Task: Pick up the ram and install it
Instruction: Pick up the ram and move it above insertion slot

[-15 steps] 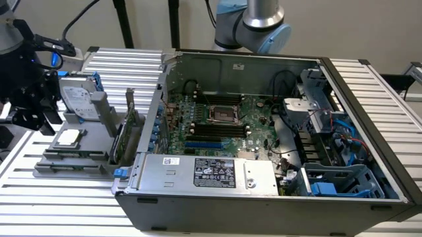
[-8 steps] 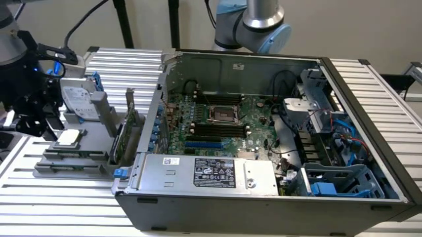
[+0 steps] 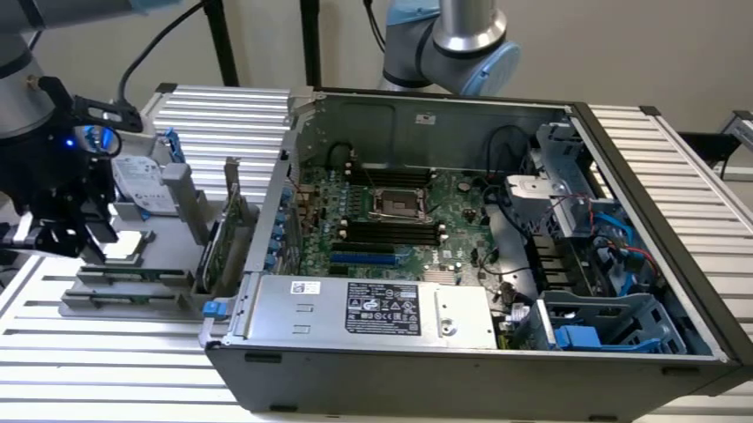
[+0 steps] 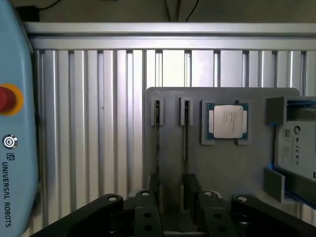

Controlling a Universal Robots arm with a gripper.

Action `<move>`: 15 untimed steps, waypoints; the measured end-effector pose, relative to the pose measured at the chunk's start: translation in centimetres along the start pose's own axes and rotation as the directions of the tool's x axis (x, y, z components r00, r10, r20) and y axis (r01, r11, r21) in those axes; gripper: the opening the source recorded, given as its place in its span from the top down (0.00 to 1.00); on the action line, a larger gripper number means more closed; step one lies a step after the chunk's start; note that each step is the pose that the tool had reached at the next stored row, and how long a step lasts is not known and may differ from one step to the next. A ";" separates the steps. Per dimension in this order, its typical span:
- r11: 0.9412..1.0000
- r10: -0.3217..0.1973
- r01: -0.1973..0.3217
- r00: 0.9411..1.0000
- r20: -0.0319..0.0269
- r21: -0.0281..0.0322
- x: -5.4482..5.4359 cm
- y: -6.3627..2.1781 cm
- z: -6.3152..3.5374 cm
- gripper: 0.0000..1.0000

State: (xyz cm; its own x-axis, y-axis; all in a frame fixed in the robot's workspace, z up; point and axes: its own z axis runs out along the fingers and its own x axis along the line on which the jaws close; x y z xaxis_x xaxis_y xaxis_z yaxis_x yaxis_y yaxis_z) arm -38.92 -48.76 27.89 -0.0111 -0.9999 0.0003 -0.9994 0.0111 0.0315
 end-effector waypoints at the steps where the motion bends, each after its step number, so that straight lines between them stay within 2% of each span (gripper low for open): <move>1: 1.000 0.000 0.000 1.000 0.000 0.000 0.1 -0.01 0.18 0.64; 6: 1.000 0.000 0.000 1.000 0.000 0.000 0.9 -0.05 1.10 0.64; 15: 1.000 0.000 0.000 1.000 0.000 0.000 1.5 -0.12 2.73 0.64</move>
State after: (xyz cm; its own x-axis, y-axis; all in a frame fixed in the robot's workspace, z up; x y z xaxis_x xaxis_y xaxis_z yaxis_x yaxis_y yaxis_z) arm -38.90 -50.23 25.16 -0.0111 -0.9999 0.0002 -0.9994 0.0111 0.0313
